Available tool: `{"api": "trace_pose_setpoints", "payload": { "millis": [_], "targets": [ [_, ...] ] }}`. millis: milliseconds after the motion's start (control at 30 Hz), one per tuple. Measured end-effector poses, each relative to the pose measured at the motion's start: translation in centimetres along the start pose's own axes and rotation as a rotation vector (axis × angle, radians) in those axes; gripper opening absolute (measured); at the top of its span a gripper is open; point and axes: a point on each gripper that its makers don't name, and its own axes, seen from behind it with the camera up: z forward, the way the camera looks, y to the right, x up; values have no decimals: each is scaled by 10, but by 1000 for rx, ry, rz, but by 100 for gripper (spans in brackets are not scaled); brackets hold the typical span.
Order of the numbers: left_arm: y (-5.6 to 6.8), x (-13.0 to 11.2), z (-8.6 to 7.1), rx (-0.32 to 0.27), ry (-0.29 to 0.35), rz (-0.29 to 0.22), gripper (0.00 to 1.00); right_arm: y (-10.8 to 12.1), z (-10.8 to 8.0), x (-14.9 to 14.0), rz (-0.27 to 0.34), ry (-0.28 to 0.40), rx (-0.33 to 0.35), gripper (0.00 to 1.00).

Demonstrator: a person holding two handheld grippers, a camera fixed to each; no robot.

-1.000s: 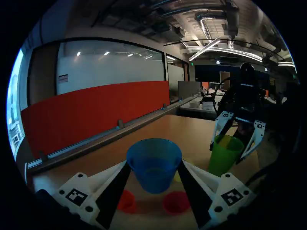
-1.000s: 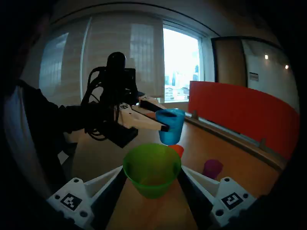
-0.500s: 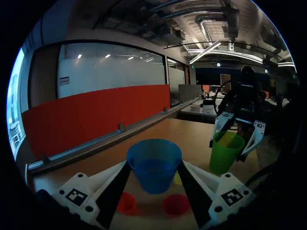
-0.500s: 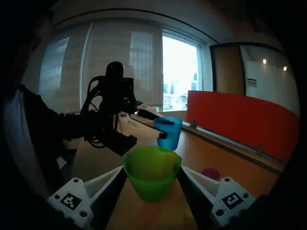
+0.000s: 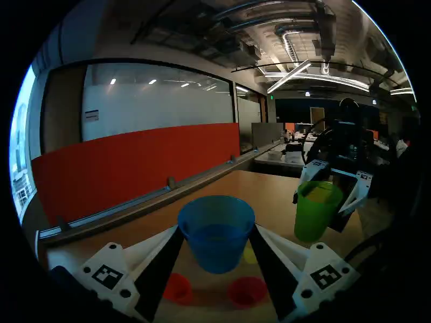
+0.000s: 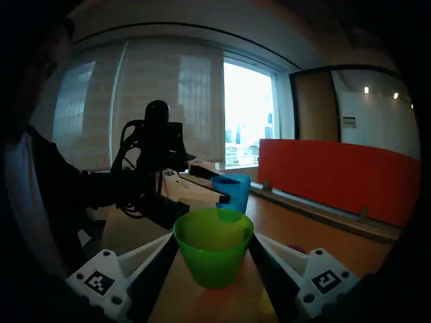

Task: Pour water

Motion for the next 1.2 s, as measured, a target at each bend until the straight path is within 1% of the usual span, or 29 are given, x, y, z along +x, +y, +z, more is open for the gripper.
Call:
{"api": "trace_pose_setpoints", "payload": {
  "millis": [200,300,400,667,900,1200],
  "targets": [
    [-1,2,2,-3,6,-2,84,1,1,3,1,24,-6,91],
    [-1,4,2,-3,9,0,84,0,2,3,5,34,1,91],
    [-2,7,2,-2,17,0,84,-1,2,4,11,38,10,92],
    [-3,13,3,3,41,-13,84,3,0,1,15,45,8,92],
    [-3,18,6,1,69,-26,84,5,-2,1,17,46,3,91],
    [0,29,9,-12,123,-55,84,6,-2,1,15,45,2,91]
  ]
}}
